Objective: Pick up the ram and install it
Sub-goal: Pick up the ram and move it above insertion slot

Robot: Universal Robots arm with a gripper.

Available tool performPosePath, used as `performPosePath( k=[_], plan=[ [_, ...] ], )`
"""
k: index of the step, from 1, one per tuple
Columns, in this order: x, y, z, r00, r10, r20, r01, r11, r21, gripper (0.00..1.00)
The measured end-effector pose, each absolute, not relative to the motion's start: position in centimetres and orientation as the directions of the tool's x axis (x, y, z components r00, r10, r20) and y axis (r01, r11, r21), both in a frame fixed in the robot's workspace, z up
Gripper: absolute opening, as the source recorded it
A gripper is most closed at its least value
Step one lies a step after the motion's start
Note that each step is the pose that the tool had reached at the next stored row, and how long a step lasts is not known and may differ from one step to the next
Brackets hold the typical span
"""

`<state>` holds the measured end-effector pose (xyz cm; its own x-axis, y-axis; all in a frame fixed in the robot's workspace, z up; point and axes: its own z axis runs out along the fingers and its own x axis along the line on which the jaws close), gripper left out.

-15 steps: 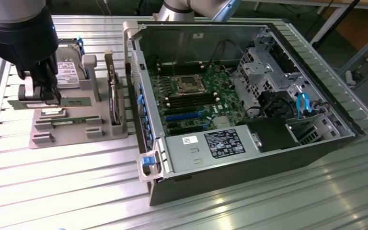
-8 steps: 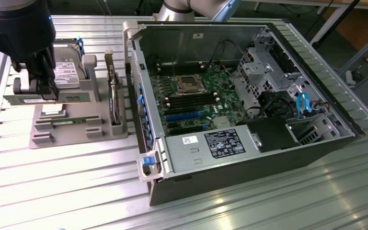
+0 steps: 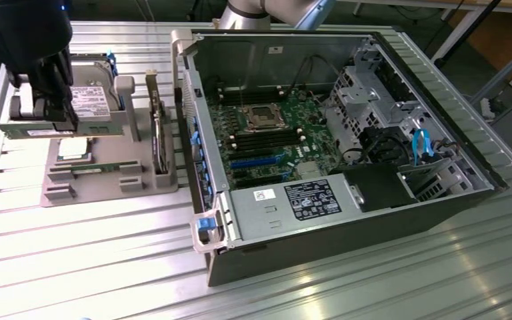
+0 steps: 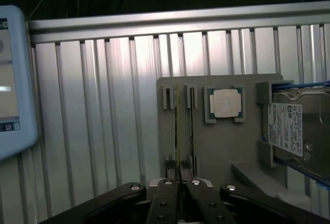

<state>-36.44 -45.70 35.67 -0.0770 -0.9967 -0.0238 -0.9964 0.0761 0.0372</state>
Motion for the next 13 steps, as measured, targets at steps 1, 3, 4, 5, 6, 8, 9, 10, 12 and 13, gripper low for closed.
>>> performPosePath(
  k=[1,3,4,5,6,8,9,10,12,13],
  plan=[
    [-36.4,-45.7,36.0,-0.077,-0.997,-0.024,-0.996,0.076,0.037,0.11],
    [-36.4,-45.7,36.8,-0.077,-0.997,-0.024,-0.996,0.076,0.037,0.11],
    [-36.4,-45.7,37.1,-0.077,-0.997,-0.024,-0.996,0.076,0.037,0.11],
    [-36.4,-45.7,37.4,-0.077,-0.997,-0.024,-0.996,0.076,0.037,0.11],
    [-36.4,-45.7,37.8,-0.077,-0.997,-0.024,-0.996,0.076,0.037,0.11],
    [-36.4,-45.7,38.1,-0.077,-0.997,-0.024,-0.996,0.076,0.037,0.11],
    [-36.4,-45.7,38.2,-0.077,-0.997,-0.024,-0.996,0.076,0.037,0.11],
    [-36.4,-45.7,38.2,-0.077,-0.997,-0.024,-0.996,0.076,0.037,0.11],
    [-35.9,-45.7,38.2,-0.077,-0.997,-0.022,-0.996,0.076,0.037,0.11],
    [-35.3,-45.7,38.2,-0.077,-0.997,-0.021,-0.996,0.076,0.037,0.11]
  ],
)
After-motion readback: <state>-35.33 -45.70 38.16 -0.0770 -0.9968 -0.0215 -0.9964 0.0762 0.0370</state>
